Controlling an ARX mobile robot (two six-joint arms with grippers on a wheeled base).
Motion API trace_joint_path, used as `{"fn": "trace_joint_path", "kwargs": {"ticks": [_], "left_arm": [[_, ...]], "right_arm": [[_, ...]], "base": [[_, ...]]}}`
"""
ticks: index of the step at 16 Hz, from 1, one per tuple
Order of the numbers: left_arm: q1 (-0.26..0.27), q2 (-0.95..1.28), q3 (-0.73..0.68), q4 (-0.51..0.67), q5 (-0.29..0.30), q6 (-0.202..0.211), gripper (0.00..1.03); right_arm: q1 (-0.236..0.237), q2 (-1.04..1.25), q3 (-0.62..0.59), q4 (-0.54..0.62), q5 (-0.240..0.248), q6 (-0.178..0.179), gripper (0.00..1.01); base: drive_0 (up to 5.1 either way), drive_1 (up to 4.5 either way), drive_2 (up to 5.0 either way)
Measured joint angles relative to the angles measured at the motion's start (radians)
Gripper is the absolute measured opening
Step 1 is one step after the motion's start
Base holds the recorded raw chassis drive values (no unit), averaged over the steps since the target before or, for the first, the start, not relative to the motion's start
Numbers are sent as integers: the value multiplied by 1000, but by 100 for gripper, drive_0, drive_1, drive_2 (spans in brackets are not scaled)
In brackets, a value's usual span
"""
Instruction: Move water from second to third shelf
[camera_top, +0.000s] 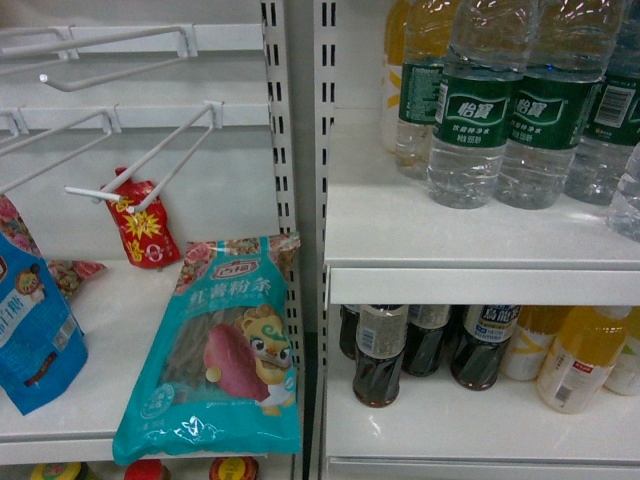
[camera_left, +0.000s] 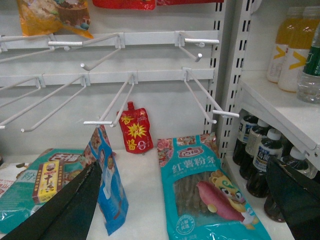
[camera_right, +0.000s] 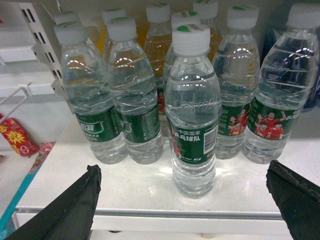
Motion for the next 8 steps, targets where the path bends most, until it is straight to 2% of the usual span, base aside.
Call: {"fn": "trace_joint_path", "kwargs": {"ticks": [3, 4, 5, 6, 7, 8], "left_arm": [[0, 0, 0, 0, 0, 0, 98], [0, 0, 0, 0, 0, 0, 98], [0, 0, 0, 0, 0, 0, 98], [0, 0, 0, 0, 0, 0, 98], [0, 0, 0, 0, 0, 0, 98], [0, 0, 0, 0, 0, 0, 98]], "right_arm": [[16, -144, -20, -74, 13, 8, 98], [49, -214, -74, 39, 93, -6, 89], [60, -309, -141, 33, 124, -28, 76], [58, -461, -265, -16, 139, -40, 51], [58, -548, -357, 21, 139, -47, 24], [58, -570, -392, 28, 139, -47, 11]], "base": [[0, 0, 0], [0, 0, 0], [0, 0, 0], [0, 0, 0], [0, 0, 0], [0, 0, 0]]}}
